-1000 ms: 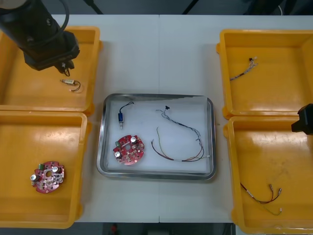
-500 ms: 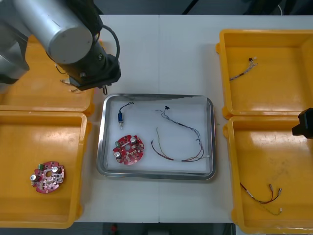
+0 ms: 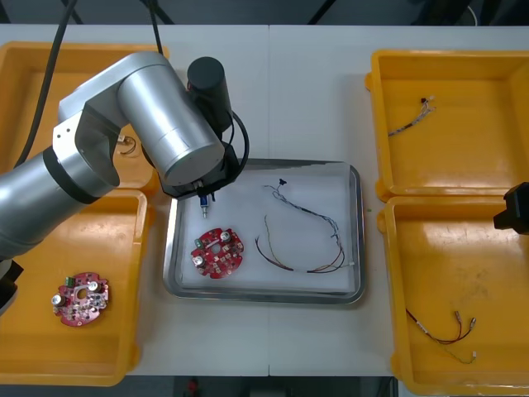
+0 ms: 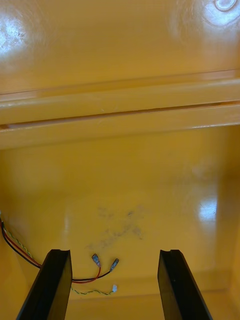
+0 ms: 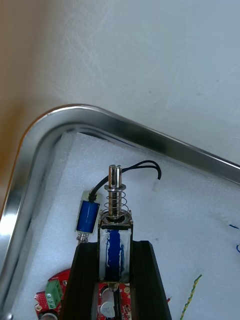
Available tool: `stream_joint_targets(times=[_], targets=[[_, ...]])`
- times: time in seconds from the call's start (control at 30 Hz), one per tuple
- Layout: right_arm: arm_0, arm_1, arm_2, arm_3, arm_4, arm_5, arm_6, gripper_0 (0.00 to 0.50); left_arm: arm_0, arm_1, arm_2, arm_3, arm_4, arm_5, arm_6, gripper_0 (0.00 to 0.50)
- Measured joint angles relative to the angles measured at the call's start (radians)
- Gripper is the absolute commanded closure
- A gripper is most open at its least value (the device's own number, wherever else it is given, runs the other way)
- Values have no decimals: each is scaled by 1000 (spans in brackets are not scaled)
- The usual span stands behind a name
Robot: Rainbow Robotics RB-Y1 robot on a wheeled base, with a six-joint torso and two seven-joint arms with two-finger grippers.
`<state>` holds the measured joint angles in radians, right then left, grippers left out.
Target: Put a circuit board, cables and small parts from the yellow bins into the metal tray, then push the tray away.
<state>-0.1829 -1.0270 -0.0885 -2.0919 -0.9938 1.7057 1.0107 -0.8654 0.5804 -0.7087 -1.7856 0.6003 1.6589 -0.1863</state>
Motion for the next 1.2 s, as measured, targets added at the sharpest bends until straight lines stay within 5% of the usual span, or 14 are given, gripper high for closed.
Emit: stream_joint_targets(times=[0.3, 1.2], targets=[[0, 0, 0, 0, 0, 0, 0, 0, 39, -51, -75, 0, -134, 0, 1, 496], [0, 0, 0, 0, 1, 0, 0, 0, 60, -70, -132, 26, -204, -100, 2, 499]])
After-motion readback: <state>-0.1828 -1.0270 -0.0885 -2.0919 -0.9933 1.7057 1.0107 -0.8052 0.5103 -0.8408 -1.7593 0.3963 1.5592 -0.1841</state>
